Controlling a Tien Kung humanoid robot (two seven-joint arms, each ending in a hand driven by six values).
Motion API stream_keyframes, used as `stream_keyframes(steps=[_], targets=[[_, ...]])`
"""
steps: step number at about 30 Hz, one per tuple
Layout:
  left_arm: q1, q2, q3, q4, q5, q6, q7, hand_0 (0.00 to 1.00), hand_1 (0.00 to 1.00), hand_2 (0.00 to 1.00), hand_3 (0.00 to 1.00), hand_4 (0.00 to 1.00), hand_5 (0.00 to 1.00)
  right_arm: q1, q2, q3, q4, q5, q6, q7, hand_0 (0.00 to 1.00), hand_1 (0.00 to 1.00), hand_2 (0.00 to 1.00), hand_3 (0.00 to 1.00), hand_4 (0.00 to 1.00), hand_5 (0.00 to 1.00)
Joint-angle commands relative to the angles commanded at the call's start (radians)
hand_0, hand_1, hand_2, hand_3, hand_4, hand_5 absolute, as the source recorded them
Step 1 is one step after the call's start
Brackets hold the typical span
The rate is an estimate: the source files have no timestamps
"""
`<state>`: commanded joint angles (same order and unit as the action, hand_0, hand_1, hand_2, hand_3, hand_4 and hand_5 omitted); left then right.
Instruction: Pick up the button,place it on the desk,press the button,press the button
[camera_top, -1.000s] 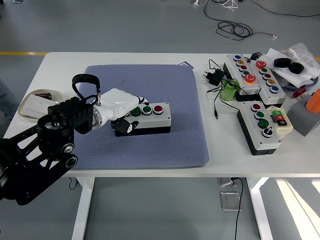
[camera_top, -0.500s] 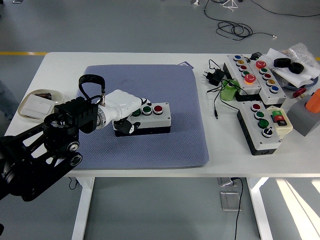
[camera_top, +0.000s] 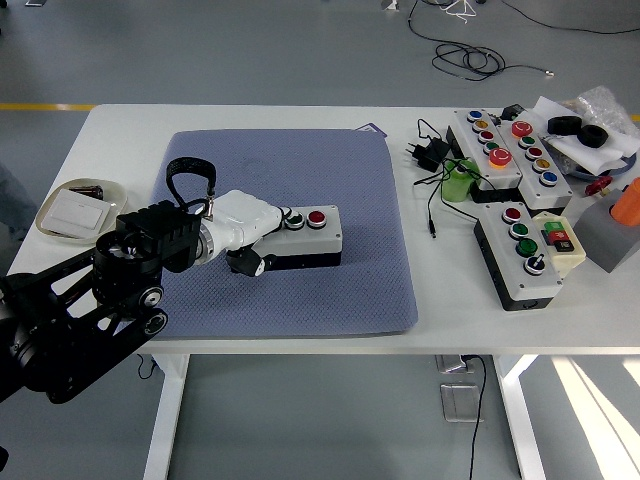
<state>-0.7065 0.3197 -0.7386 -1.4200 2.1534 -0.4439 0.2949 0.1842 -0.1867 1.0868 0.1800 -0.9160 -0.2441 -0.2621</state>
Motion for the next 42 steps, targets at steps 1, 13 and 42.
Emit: stream_keyframes(steps=[1,13,42], targets=[[0.000,0.000,0.002,0.002,0.000,-0.005,0.002,0.002,0.060,0.115,0.876,0.552,0.194,-0.001,0.000,0.000,0.000,-0.001,0.000,0.000,0.787,0.797,0.817,0.751,0.412,0.479],[0.002,-0.002,-0.007,-0.002,0.012,0.022,0.001,0.002,0.059,0.114,0.847,0.553,0.211,-0.007,0.000,-0.001,0.000,0.001,-0.001,0.000,0.787,0.797,0.817,0.751,0.412,0.479],[-0.060,-0.064,0.021,0.067,-0.022,0.117,-0.031,0.002,0.050,0.101,0.825,0.571,0.238,0.007,-0.002,0.011,0.000,-0.008,0.002,0.000,0.787,0.797,0.817,0.751,0.412,0.479]])
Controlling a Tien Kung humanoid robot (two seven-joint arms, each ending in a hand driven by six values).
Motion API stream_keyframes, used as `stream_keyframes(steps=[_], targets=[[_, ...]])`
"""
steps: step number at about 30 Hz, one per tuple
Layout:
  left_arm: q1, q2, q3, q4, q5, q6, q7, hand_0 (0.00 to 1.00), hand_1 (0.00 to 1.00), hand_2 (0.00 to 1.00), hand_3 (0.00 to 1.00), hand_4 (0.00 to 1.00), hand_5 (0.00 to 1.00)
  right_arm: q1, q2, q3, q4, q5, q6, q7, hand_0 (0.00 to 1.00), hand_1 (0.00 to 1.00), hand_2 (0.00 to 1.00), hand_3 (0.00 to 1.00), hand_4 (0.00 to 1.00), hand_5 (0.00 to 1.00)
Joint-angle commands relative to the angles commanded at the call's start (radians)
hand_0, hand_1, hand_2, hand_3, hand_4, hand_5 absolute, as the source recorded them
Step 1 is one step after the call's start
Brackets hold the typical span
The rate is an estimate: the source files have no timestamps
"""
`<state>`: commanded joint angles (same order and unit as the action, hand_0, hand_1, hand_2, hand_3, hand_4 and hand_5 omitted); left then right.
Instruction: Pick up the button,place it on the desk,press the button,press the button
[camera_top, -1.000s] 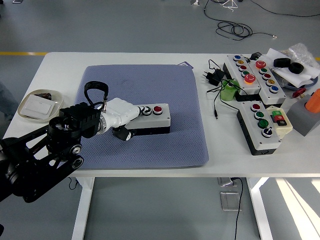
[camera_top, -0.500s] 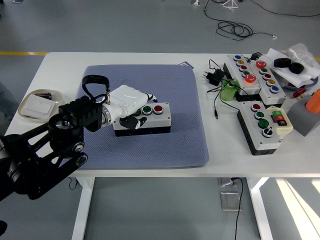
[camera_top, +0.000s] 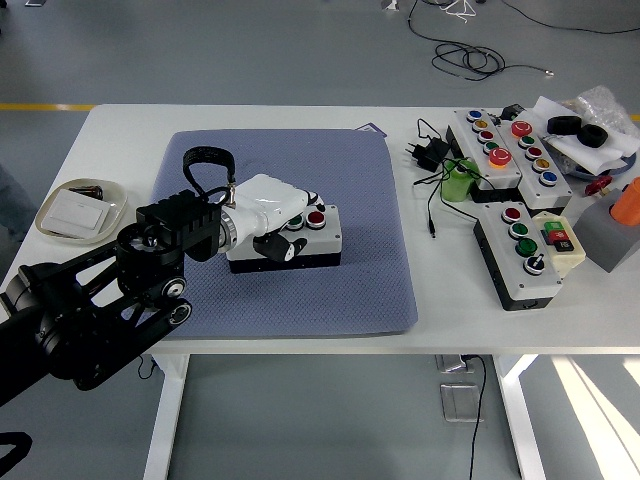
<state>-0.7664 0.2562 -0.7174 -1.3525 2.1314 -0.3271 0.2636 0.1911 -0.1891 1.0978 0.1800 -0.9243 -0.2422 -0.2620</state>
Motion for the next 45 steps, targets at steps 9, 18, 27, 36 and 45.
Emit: stream_keyframes(steps=[9,18,27,36,45], targets=[[-0.003,-0.004,0.011,0.036,-0.014,-0.007,0.001,0.002,0.049,0.098,0.823,0.573,0.238,0.004,-0.001,0.004,0.000,-0.004,0.001,0.000,0.787,0.797,0.817,0.751,0.412,0.479],[0.002,-0.006,0.023,0.062,-0.032,-0.043,0.014,0.002,0.050,0.099,0.814,0.570,0.240,0.004,-0.001,0.008,0.000,-0.007,0.000,-0.001,0.787,0.797,0.817,0.751,0.412,0.479],[0.011,-0.003,-0.004,0.043,-0.032,-0.009,0.011,0.002,0.052,0.102,0.814,0.570,0.241,0.001,0.000,0.005,0.000,-0.004,-0.001,-0.001,0.787,0.797,0.817,0.751,0.412,0.479],[0.049,0.013,-0.104,-0.052,-0.120,0.140,-0.007,0.021,0.161,0.236,0.865,0.727,0.539,-0.007,0.002,-0.004,0.000,-0.001,-0.002,-0.001,0.787,0.797,0.817,0.751,0.412,0.479],[0.091,0.031,-0.171,-0.062,-0.417,0.492,-0.037,0.219,0.376,0.417,0.889,0.757,0.717,-0.011,0.002,-0.007,0.000,0.000,-0.003,-0.002,0.787,0.797,0.817,0.751,0.412,0.479]])
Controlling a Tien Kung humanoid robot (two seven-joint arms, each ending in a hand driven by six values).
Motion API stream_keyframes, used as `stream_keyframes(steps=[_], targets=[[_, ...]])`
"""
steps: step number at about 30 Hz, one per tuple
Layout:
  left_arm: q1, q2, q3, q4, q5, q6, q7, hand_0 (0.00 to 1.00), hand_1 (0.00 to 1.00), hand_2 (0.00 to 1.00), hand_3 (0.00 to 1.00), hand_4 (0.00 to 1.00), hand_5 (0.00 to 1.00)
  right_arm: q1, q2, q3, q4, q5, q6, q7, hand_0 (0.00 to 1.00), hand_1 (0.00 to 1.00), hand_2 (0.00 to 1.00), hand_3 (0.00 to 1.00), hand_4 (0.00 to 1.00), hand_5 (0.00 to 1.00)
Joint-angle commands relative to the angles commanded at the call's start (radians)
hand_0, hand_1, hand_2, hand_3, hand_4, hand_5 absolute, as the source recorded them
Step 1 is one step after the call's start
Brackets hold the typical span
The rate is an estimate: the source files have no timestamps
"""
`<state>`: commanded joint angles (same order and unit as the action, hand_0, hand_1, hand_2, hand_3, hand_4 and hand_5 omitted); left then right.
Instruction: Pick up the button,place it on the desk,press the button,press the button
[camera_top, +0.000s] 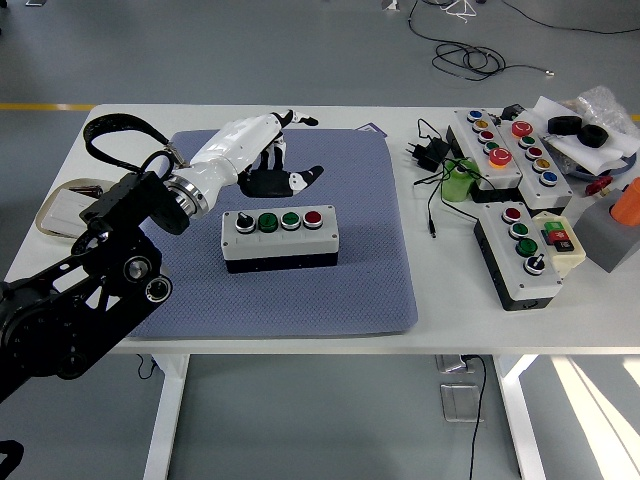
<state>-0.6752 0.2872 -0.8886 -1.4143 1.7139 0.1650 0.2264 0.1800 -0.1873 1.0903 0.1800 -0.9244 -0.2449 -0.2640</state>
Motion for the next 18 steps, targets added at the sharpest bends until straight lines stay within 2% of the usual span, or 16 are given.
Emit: stream_keyframes(steps=[2,3,5,8,9,10,14,15,18], targets=[[0.010,0.007,-0.014,0.003,-0.060,0.056,-0.013,0.219,0.376,0.417,0.889,0.757,0.717,-0.001,0.000,0.001,0.000,-0.001,0.000,0.000,0.787,0.797,0.817,0.751,0.412,0.479],[0.020,0.013,-0.027,0.007,-0.106,0.086,-0.028,0.725,0.823,0.921,0.920,0.762,0.799,-0.002,-0.001,0.001,0.000,0.000,0.000,0.000,0.787,0.797,0.817,0.751,0.412,0.479],[0.038,0.024,-0.055,0.015,-0.187,0.131,-0.055,0.725,0.823,0.921,0.920,0.762,0.799,-0.004,-0.001,-0.001,0.000,0.004,-0.001,0.001,0.787,0.797,0.817,0.751,0.412,0.479],[0.059,0.032,-0.089,0.026,-0.301,0.175,-0.086,0.725,0.823,0.921,0.920,0.762,0.799,-0.007,0.000,-0.002,0.000,0.007,-0.001,0.002,0.787,0.797,0.817,0.751,0.412,0.479],[0.072,0.036,-0.115,0.036,-0.347,0.203,-0.113,0.849,0.902,0.984,0.940,0.756,0.881,-0.008,0.000,-0.003,0.000,0.007,-0.001,0.002,0.787,0.797,0.817,0.751,0.412,0.479],[0.078,0.038,-0.129,0.042,-0.386,0.218,-0.129,0.849,0.902,0.984,0.940,0.756,0.881,-0.008,0.000,-0.003,0.000,0.006,-0.001,0.002,0.787,0.797,0.817,0.751,0.412,0.479],[0.096,0.042,-0.183,0.073,-0.555,0.241,-0.182,0.849,0.902,0.984,0.940,0.756,0.881,-0.011,0.001,-0.007,0.000,0.012,0.000,0.003,0.787,0.797,0.817,0.751,0.412,0.479],[0.102,0.043,-0.201,0.083,-0.600,0.242,-0.197,0.857,0.907,0.980,0.931,0.740,0.944,-0.011,0.001,-0.007,0.000,0.013,0.000,0.004,0.787,0.797,0.817,0.751,0.412,0.479],[0.108,0.044,-0.222,0.096,-0.730,0.242,-0.213,0.857,0.907,0.980,0.931,0.740,0.944,-0.010,0.001,-0.007,0.000,0.015,0.000,0.004,0.787,0.797,0.817,0.751,0.412,0.479]])
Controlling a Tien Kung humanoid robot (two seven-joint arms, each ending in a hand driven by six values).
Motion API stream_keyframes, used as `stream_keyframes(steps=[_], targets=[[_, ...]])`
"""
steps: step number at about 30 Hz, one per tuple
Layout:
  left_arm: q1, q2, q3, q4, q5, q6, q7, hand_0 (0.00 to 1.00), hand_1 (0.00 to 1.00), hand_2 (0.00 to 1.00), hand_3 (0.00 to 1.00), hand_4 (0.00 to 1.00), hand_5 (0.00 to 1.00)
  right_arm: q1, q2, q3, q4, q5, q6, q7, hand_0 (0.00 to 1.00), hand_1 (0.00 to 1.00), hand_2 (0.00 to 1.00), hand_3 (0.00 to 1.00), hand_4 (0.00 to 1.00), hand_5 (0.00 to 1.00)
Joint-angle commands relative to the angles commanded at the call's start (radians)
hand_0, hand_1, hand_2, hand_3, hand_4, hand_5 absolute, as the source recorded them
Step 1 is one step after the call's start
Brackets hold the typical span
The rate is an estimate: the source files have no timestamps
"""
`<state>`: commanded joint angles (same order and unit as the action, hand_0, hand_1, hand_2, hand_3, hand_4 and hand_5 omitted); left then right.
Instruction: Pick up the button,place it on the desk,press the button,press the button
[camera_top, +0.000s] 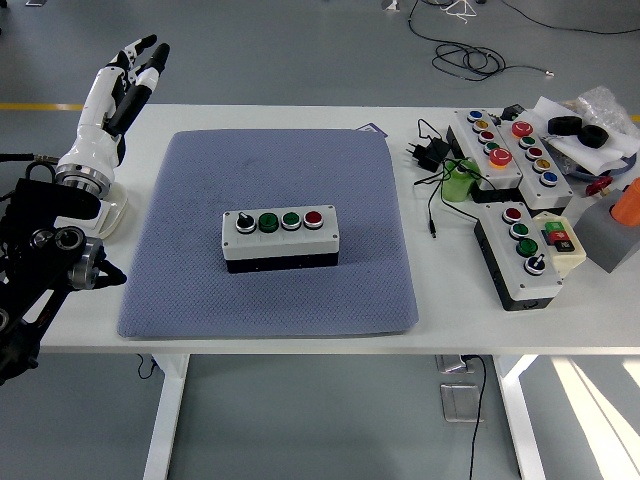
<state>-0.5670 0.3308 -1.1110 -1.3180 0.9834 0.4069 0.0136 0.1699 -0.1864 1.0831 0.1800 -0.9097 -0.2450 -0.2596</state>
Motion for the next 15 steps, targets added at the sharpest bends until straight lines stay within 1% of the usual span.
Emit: stream_keyframes(steps=[2,3,5,6,10,14,15], targets=[[0.009,0.002,-0.022,0.014,-0.078,-0.005,-0.014,0.857,0.907,0.980,0.931,0.740,0.944,0.001,0.000,0.000,0.000,0.003,0.000,0.000,0.787,0.797,0.817,0.751,0.412,0.479],[0.015,0.004,-0.032,0.020,-0.124,-0.012,-0.019,0.848,0.901,0.970,0.925,0.726,0.983,0.002,0.000,0.000,0.000,0.004,0.000,0.001,0.787,0.797,0.817,0.751,0.412,0.479],[0.023,0.006,-0.041,0.029,-0.195,-0.020,-0.018,0.848,0.901,0.970,0.925,0.726,0.983,0.004,0.000,0.001,0.000,0.004,-0.001,0.000,0.787,0.797,0.817,0.751,0.412,0.479],[0.027,0.008,-0.044,0.033,-0.215,-0.024,-0.018,0.848,0.901,0.970,0.925,0.726,0.983,0.004,0.001,0.001,0.000,0.004,-0.001,0.000,0.787,0.797,0.817,0.751,0.412,0.479],[0.040,0.009,-0.052,0.047,-0.245,-0.044,-0.020,0.832,0.886,0.964,0.918,0.730,0.979,0.005,0.002,-0.001,0.000,0.006,-0.002,0.000,0.787,0.797,0.817,0.751,0.412,0.479],[0.048,0.009,-0.058,0.060,-0.271,-0.090,-0.018,0.832,0.886,0.964,0.918,0.730,0.979,0.006,0.003,0.002,0.000,0.003,-0.002,-0.001,0.787,0.797,0.817,0.751,0.412,0.479],[0.048,0.009,-0.060,0.062,-0.277,-0.104,-0.019,0.820,0.857,0.918,0.878,0.725,0.998,0.007,0.003,0.002,0.000,0.003,-0.002,-0.001,0.787,0.797,0.817,0.751,0.412,0.479]])
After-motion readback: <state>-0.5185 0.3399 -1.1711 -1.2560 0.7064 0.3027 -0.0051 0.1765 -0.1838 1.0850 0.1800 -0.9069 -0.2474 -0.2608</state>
